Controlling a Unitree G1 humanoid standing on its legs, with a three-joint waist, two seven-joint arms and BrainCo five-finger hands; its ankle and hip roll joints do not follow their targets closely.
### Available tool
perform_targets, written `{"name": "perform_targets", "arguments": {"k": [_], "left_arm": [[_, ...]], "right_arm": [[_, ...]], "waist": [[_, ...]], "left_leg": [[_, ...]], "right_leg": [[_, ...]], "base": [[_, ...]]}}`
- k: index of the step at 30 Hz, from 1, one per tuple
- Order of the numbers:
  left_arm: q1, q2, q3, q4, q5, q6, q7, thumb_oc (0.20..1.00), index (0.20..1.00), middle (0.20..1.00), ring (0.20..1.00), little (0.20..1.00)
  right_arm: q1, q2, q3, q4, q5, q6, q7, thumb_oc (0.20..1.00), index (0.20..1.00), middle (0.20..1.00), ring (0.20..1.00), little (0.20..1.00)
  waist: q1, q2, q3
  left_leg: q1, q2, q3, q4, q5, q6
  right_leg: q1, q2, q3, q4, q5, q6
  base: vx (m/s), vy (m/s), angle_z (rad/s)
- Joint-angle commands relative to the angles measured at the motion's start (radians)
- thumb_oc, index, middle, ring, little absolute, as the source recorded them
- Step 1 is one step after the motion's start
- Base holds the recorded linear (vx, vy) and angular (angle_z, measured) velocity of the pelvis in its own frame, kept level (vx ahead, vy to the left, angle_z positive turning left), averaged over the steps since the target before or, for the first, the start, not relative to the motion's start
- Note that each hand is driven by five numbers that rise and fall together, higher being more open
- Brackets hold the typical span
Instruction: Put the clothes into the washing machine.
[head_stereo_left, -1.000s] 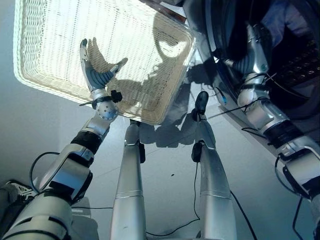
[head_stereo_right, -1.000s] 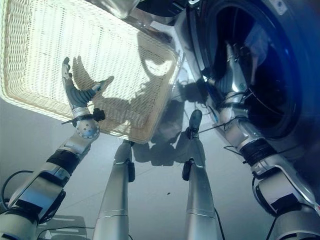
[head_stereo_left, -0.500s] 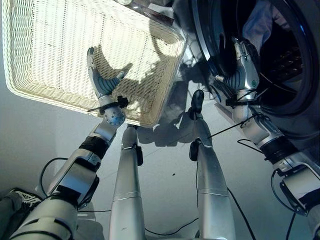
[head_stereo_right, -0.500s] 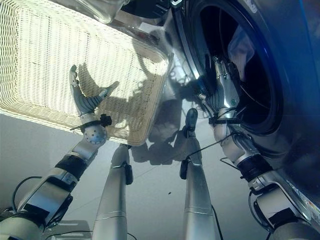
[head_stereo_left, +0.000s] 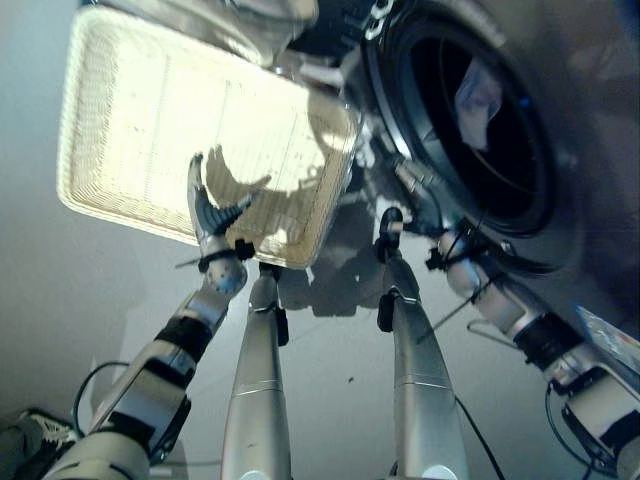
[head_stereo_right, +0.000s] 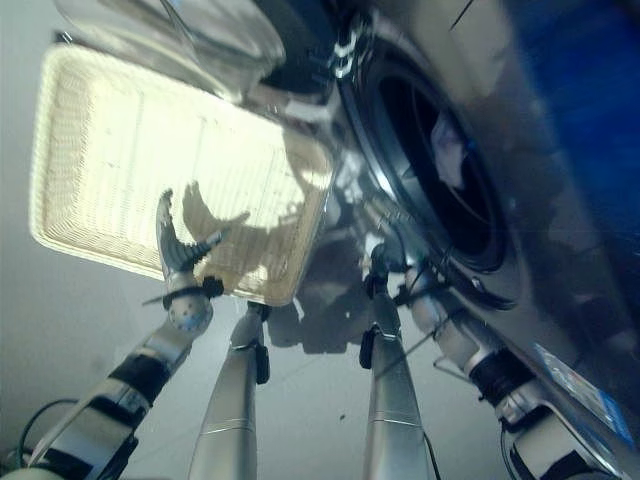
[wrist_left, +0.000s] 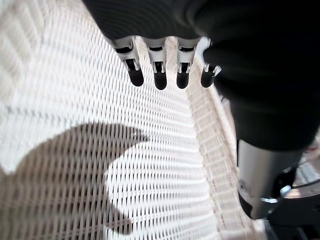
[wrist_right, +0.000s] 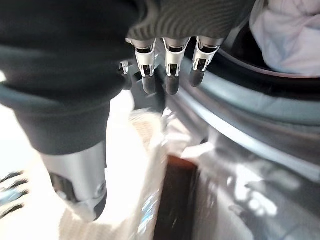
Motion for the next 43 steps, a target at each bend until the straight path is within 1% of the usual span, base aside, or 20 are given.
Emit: {"name": "perform_targets", "arguments": {"k": [1,2,4,6,7,8,9,10,11,12,14,17,18,19,21,23,24,27,33,43], "left_arm": [[0.044,-0.022,0.068,0.018,0.026,-0.028,-0.062,1.0,1.0,1.0,1.0,1.0],[0.063,-0.026,0.064,0.028,0.035,-0.023,-0.08,1.0,1.0,1.0,1.0,1.0],[0.141,-0.039,0.053,0.07,0.053,-0.017,-0.146,1.0,1.0,1.0,1.0,1.0],[0.151,-0.041,0.05,0.074,0.054,-0.016,-0.155,1.0,1.0,1.0,1.0,1.0],[0.204,-0.05,0.049,0.1,0.075,-0.01,-0.205,1.0,1.0,1.0,1.0,1.0],[0.222,-0.052,0.05,0.111,0.068,-0.01,-0.228,1.0,1.0,1.0,1.0,1.0],[0.246,-0.057,0.054,0.13,0.068,-0.011,-0.255,1.0,1.0,1.0,1.0,1.0],[0.282,-0.061,0.06,0.159,0.068,-0.009,-0.298,1.0,1.0,1.0,1.0,1.0],[0.29,-0.062,0.06,0.163,0.068,-0.008,-0.307,1.0,1.0,1.0,1.0,1.0],[0.317,-0.07,0.067,0.182,0.075,-0.004,-0.344,1.0,1.0,1.0,1.0,1.0],[0.371,-0.086,0.077,0.23,0.081,0.003,-0.418,1.0,1.0,1.0,1.0,1.0],[0.435,-0.108,0.097,0.286,0.06,0.031,-0.531,1.0,1.0,1.0,1.0,1.0],[0.435,-0.108,0.097,0.286,0.06,0.031,-0.531,1.0,1.0,1.0,1.0,1.0],[0.457,-0.118,0.105,0.315,0.05,0.039,-0.567,1.0,1.0,1.0,1.0,1.0],[0.496,-0.145,0.144,0.387,-0.012,0.116,-0.695,1.0,1.0,1.0,1.0,1.0],[0.498,-0.146,0.146,0.389,-0.011,0.12,-0.703,1.0,1.0,1.0,1.0,1.0],[0.519,-0.171,0.185,0.442,-0.05,0.209,-0.792,1.0,1.0,1.0,1.0,1.0],[0.528,-0.183,0.206,0.484,-0.031,0.251,-0.85,1.0,1.0,1.0,1.0,1.0],[0.538,-0.188,0.22,0.507,-0.049,0.295,-0.92,1.0,1.0,1.0,1.0,1.0],[0.535,-0.191,0.216,0.506,-0.082,0.329,-0.97,1.0,1.0,1.0,1.0,1.0]], "right_arm": [[0.07,-0.02,-0.003,-0.011,0.074,-0.076,-0.006,1.0,1.0,1.0,1.0,1.0],[0.099,-0.012,-0.007,0.004,0.106,-0.074,0.0,1.0,1.0,1.0,1.0,1.0],[0.191,0.017,-0.036,0.074,0.15,-0.075,0.042,1.0,1.0,1.0,1.0,1.0],[0.203,0.024,-0.043,0.087,0.165,-0.072,0.051,1.0,1.0,1.0,1.0,1.0],[0.252,0.059,-0.069,0.138,0.174,-0.06,0.07,1.0,1.0,1.0,1.0,1.0],[0.266,0.069,-0.079,0.153,0.202,-0.046,0.094,1.0,1.0,1.0,1.0,1.0],[0.288,0.086,-0.093,0.181,0.223,-0.043,0.113,1.0,1.0,1.0,1.0,1.0],[0.321,0.109,-0.115,0.227,0.252,-0.026,0.157,1.0,1.0,1.0,1.0,1.0],[0.326,0.112,-0.119,0.233,0.259,-0.021,0.168,1.0,1.0,1.0,1.0,1.0],[0.352,0.13,-0.136,0.27,0.309,-0.002,0.206,1.0,1.0,1.0,1.0,1.0],[0.393,0.178,-0.174,0.393,0.331,0.001,0.269,1.0,1.0,1.0,1.0,1.0],[0.432,0.23,-0.218,0.54,0.404,0.055,0.356,1.0,1.0,1.0,1.0,1.0],[0.432,0.23,-0.218,0.54,0.404,0.055,0.357,1.0,1.0,1.0,1.0,1.0],[0.439,0.253,-0.244,0.614,0.435,0.095,0.393,1.0,1.0,1.0,1.0,1.0],[0.448,0.3,-0.302,0.756,0.45,0.143,0.434,1.0,1.0,1.0,1.0,1.0],[0.449,0.302,-0.304,0.759,0.451,0.148,0.435,1.0,1.0,1.0,1.0,1.0],[0.45,0.332,-0.342,0.829,0.481,0.203,0.476,1.0,1.0,1.0,1.0,1.0],[0.45,0.352,-0.373,0.887,0.482,0.245,0.5,1.0,1.0,1.0,1.0,1.0],[0.453,0.352,-0.409,0.95,0.464,0.276,0.529,1.0,1.0,1.0,1.0,1.0],[0.459,0.348,-0.425,0.972,0.467,0.269,0.546,1.0,1.0,1.0,1.0,1.0]], "waist": [[0.02,0.021,-0.013],[0.024,0.023,-0.013],[0.035,0.03,-0.013],[0.036,0.029,-0.013],[0.046,0.032,-0.013],[0.048,0.033,-0.014],[0.051,0.034,-0.03],[0.053,0.032,-0.075],[0.053,0.032,-0.079],[0.054,0.033,-0.111],[0.057,0.037,-0.175],[0.068,0.041,-0.252],[0.068,0.041,-0.252],[0.073,0.044,-0.28],[0.087,0.05,-0.347],[0.087,0.05,-0.349],[0.094,0.051,-0.388],[0.097,0.051,-0.424],[0.096,0.056,-0.465],[0.091,0.057,-0.486]], "left_leg": [[0.079,-0.005,0.005,-0.034,0.016,0.058],[0.123,-0.003,0.013,-0.047,0.014,0.058],[0.289,0.002,0.031,-0.092,0.004,0.055],[0.312,0.001,0.033,-0.1,0.006,0.054],[0.419,0.0,0.039,-0.134,0.001,0.053],[0.456,0.0,0.041,-0.146,0.0,0.053],[0.498,0.001,0.043,-0.159,-0.004,0.051],[0.536,0.003,0.048,-0.181,-0.003,0.046],[0.545,0.004,0.049,-0.187,-0.002,0.045],[0.579,0.007,0.053,-0.208,-0.001,0.044],[0.644,0.018,0.066,-0.245,0.007,0.038],[0.71,0.031,0.075,-0.282,0.014,0.034],[0.71,0.031,0.075,-0.283,0.014,0.033],[0.733,0.034,0.078,-0.296,0.017,0.033],[0.776,0.044,0.089,-0.317,0.015,0.03],[0.777,0.044,0.089,-0.317,0.014,0.03],[0.794,0.049,0.095,-0.317,0.008,0.027],[0.813,0.055,0.105,-0.317,0.0,0.024],[0.847,0.056,0.111,-0.317,-0.018,0.029],[0.867,0.059,0.108,-0.317,-0.029,0.035]], "right_leg": [[0.116,-0.054,-0.055,0.022,-0.042,0.084],[0.16,-0.061,-0.061,0.01,-0.044,0.087],[0.324,-0.083,-0.066,-0.029,-0.052,0.097],[0.347,-0.087,-0.067,-0.036,-0.051,0.098],[0.458,-0.096,-0.071,-0.061,-0.058,0.103],[0.496,-0.098,-0.075,-0.071,-0.06,0.104],[0.542,-0.1,-0.079,-0.083,-0.065,0.105],[0.591,-0.101,-0.087,-0.109,-0.066,0.106],[0.602,-0.101,-0.09,-0.115,-0.067,0.105],[0.64,-0.1,-0.096,-0.133,-0.069,0.104],[0.713,-0.097,-0.108,-0.166,-0.07,0.104],[0.787,-0.097,-0.128,-0.2,-0.07,0.104],[0.788,-0.096,-0.128,-0.201,-0.07,0.104],[0.813,-0.095,-0.133,-0.212,-0.07,0.104],[0.867,-0.094,-0.155,-0.24,-0.072,0.103],[0.869,-0.094,-0.156,-0.241,-0.072,0.103],[0.901,-0.091,-0.167,-0.259,-0.074,0.101],[0.924,-0.088,-0.17,-0.269,-0.083,0.098],[0.95,-0.086,-0.159,-0.273,-0.095,0.093],[0.96,-0.091,-0.143,-0.274,-0.098,0.09]], "base": [[0.0,0.0,0.0],[0.01,0.002,-0.07],[0.04,0.001,-0.17],[0.04,-0.012,-0.09],[0.05,-0.023,0.05],[0.11,-0.026,0.09],[0.14,-0.011,0.11],[0.14,-0.009,0.1],[0.13,-0.009,0.13],[0.12,-0.012,0.07],[0.19,-0.019,0.16],[0.14,-0.025,0.16],[0.11,-0.021,0.06],[0.12,-0.01,0.08],[0.16,-0.003,0.1],[0.07,0.0,0.15],[0.07,-0.004,0.22],[0.08,-0.012,0.1],[0.04,-0.005,0.07],[0.02,-0.001,0.0]]}}
